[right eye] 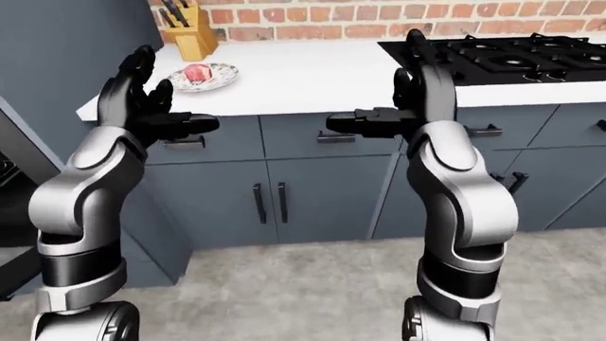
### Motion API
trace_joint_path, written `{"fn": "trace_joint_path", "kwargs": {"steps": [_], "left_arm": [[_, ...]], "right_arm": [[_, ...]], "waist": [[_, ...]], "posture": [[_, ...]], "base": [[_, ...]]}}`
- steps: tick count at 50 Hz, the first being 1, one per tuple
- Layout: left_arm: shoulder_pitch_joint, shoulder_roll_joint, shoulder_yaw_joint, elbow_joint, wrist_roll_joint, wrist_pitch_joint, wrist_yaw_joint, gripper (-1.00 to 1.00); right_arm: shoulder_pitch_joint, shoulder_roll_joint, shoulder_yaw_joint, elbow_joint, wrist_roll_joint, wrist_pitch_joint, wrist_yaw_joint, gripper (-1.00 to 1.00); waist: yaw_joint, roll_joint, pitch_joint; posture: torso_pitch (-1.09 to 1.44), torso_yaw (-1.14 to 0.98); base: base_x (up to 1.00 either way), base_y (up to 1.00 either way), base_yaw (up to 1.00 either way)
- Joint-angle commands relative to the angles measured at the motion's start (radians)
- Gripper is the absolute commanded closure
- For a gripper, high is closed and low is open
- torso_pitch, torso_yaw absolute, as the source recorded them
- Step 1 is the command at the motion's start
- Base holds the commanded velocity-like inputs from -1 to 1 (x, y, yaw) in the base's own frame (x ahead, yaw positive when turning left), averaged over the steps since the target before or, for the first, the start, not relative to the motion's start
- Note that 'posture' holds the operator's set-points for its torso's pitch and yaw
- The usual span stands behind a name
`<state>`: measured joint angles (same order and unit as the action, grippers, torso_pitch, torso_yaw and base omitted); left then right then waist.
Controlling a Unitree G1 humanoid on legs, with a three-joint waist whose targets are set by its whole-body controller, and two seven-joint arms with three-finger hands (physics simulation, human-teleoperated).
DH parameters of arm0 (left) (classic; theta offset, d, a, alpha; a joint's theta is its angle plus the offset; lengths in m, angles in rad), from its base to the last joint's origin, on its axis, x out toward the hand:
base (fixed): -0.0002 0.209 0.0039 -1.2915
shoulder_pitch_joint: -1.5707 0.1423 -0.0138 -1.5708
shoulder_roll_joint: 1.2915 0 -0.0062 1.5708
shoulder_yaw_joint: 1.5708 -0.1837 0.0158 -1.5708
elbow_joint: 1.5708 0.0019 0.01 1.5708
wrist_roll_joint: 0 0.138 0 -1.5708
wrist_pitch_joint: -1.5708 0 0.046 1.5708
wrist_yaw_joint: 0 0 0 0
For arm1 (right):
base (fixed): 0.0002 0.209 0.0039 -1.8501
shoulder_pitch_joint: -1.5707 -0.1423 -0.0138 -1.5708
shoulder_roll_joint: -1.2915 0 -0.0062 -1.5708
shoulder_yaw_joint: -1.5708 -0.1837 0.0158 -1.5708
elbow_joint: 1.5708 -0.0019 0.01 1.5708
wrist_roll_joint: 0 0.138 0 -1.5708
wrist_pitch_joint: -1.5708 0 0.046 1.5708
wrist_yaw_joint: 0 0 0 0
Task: Place the steak on the rack of the oven.
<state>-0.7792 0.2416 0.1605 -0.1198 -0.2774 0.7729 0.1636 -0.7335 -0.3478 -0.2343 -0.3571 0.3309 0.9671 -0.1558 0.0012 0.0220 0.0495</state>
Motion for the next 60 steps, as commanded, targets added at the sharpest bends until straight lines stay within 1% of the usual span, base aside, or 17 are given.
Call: {"fn": "trace_joint_path", "kwargs": {"steps": [1, 7, 9, 10, 13, 19, 22, 23, 24, 31, 35, 36, 39, 44, 46, 48, 60], "left_arm": [[-0.038, 0.006, 0.000, -0.038, -0.001, -0.023, 0.002, -1.00], [-0.037, 0.008, 0.002, -0.039, -0.001, -0.021, 0.002, -1.00], [-0.036, 0.009, 0.003, -0.036, -0.001, -0.025, 0.000, -1.00], [-0.039, 0.008, 0.002, -0.045, -0.003, -0.014, 0.004, -1.00], [-0.032, 0.006, -0.003, -0.033, 0.002, -0.032, -0.001, -1.00], [-0.037, 0.008, -0.003, -0.044, 0.003, -0.019, 0.000, -1.00], [-0.037, 0.006, -0.004, -0.041, 0.006, -0.024, -0.001, -1.00], [-0.033, 0.005, -0.007, -0.033, 0.012, -0.038, -0.004, -1.00], [-0.035, 0.005, -0.006, -0.046, 0.011, -0.025, -0.003, -1.00], [-0.039, 0.002, -0.007, -0.032, 0.019, -0.034, -0.009, -1.00], [-0.034, 0.001, -0.006, -0.033, 0.020, -0.040, -0.012, -1.00], [-0.034, 0.000, -0.006, -0.033, 0.020, -0.040, -0.012, -1.00], [-0.036, 0.000, -0.005, -0.038, 0.019, -0.034, -0.011, -1.00], [-0.038, 0.001, -0.005, -0.049, 0.017, -0.023, -0.009, -1.00], [-0.037, 0.001, -0.004, -0.048, 0.016, -0.025, -0.009, -1.00], [-0.036, 0.001, -0.006, -0.038, 0.019, -0.036, -0.013, -1.00], [-0.035, 0.000, -0.009, -0.050, 0.025, -0.031, -0.018, -1.00]], "right_arm": [[-0.036, -0.016, -0.015, -0.031, 0.004, -0.028, -0.003, -1.00], [-0.033, -0.018, -0.015, -0.031, 0.009, -0.031, -0.004, -1.00], [-0.031, -0.020, -0.017, -0.030, 0.010, -0.033, -0.004, -1.00], [-0.031, -0.020, -0.017, -0.030, 0.012, -0.033, -0.004, -1.00], [-0.033, -0.022, -0.019, -0.029, 0.016, -0.031, -0.007, -1.00], [-0.031, -0.024, -0.016, -0.031, 0.019, -0.033, -0.007, -1.00], [-0.034, -0.025, -0.018, -0.037, 0.021, -0.024, -0.010, -1.00], [-0.031, -0.025, -0.018, -0.034, 0.020, -0.029, -0.009, -1.00], [-0.029, -0.025, -0.017, -0.032, 0.019, -0.032, -0.008, -1.00], [-0.031, -0.023, -0.012, -0.021, 0.015, -0.039, -0.008, -1.00], [-0.030, -0.022, -0.015, -0.026, 0.016, -0.037, -0.008, -1.00], [-0.028, -0.022, -0.013, -0.024, 0.015, -0.041, -0.007, -1.00], [-0.030, -0.022, -0.015, -0.026, 0.016, -0.038, -0.007, -1.00], [-0.031, -0.023, -0.015, -0.027, 0.018, -0.034, -0.007, -1.00], [-0.029, -0.022, -0.014, -0.026, 0.016, -0.037, -0.006, -1.00], [-0.031, -0.022, -0.014, -0.031, 0.017, -0.030, -0.008, -1.00], [-0.029, -0.025, -0.016, -0.034, 0.018, -0.028, -0.006, -1.00]], "waist": [[-0.006, 0.012, -0.024], [0.007, -0.045, -0.022], [0.011, -0.092, -0.032], [0.001, -0.061, -0.026], [-0.001, -0.083, -0.033], [-0.013, -0.024, -0.019], [-0.016, 0.076, -0.049], [-0.009, 0.032, -0.041], [-0.012, 0.048, -0.031], [0.007, -0.024, -0.024], [0.016, -0.104, -0.036], [0.009, -0.080, -0.038], [0.003, -0.089, -0.038], [-0.007, -0.047, -0.027], [-0.014, -0.013, -0.026], [-0.017, 0.056, -0.048], [0.014, -0.053, -0.025]], "posture": [[0.00, 0.00], [0.00, 0.00], [0.00, 0.00], [0.00, 0.00], [0.00, 0.00], [0.00, 0.00], [0.00, 0.00], [0.00, 0.00], [0.00, 0.00], [0.00, 0.00], [0.00, 0.00], [0.00, 0.00], [0.00, 0.00], [0.00, 0.00], [0.00, 0.00], [0.00, 0.00], [0.00, 0.00]], "base": [[0.23, 0.24, 0.00], [0.24, 0.24, 0.00], [0.25, 0.24, 0.00], [0.25, 0.24, 0.00], [0.24, 0.24, 0.00], [0.24, 0.24, 0.00], [0.24, 0.25, 0.00], [0.24, 0.25, 0.00], [0.24, 0.26, 0.00], [0.25, 0.26, 0.00], [0.24, 0.26, 0.00], [0.26, 0.27, 0.00], [0.24, 0.26, 0.00], [0.24, 0.26, 0.00], [0.24, 0.26, 0.00], [0.24, 0.26, 0.00], [0.24, 0.26, 0.00]]}}
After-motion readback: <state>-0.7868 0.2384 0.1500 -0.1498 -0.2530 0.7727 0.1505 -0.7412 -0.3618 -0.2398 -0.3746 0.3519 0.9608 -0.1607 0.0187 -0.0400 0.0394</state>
